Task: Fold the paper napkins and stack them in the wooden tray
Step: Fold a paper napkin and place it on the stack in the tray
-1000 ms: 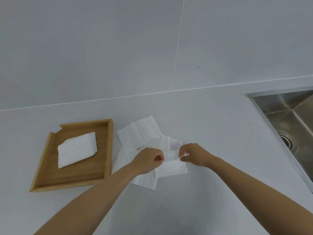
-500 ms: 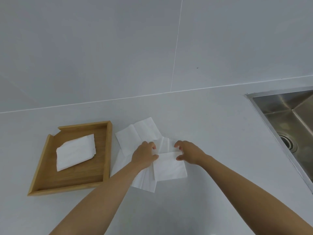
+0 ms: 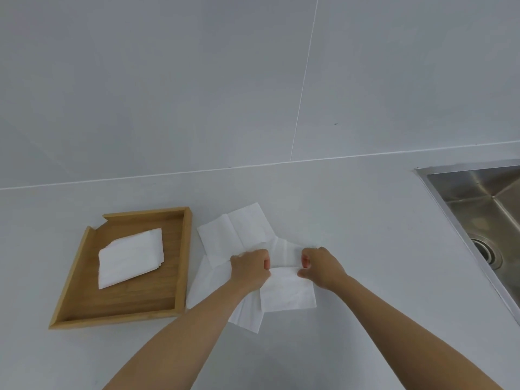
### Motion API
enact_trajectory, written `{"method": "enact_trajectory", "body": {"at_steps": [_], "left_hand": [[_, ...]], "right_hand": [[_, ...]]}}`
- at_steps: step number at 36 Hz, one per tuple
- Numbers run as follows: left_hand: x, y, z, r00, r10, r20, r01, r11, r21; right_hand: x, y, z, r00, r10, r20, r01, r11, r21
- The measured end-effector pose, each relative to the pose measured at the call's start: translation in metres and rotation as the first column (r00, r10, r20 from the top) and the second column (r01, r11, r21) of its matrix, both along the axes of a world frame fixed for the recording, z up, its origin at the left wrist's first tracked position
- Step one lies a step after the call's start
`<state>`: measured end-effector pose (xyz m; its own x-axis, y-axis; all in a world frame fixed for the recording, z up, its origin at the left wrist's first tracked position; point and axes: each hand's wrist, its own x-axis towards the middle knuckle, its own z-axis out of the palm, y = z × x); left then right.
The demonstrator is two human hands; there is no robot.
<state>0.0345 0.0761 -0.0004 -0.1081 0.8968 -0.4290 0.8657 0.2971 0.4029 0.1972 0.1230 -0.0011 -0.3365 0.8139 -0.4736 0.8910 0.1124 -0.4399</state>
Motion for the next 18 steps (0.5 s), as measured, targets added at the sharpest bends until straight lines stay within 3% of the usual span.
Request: {"method": "enact_trajectory", "body": {"at_steps": [5, 11, 18], "left_hand": [[-0.014, -0.006, 0.022, 0.980, 0.113, 0.162, -0.127, 0.989, 0.081], [-0.054, -0.018, 0.051, 0.826, 0.265, 0.498, -0.362, 0.926, 0.108], [-0.112, -0.037, 0.068, 0.742, 0.392, 0.543, -0.560, 0.808, 0.182]], "right_hand": [[0.000, -0.001, 0.022, 0.965, -0.124, -0.231, 0.104, 0.990, -0.097], [-0.027, 0.004, 0.055, 0.861, -0.232, -0.453, 0.147, 0.965, -0.216], [-0.096, 0.002, 0.072, 0.800, -0.188, -0.569, 0.068, 0.972, -0.226]]}}
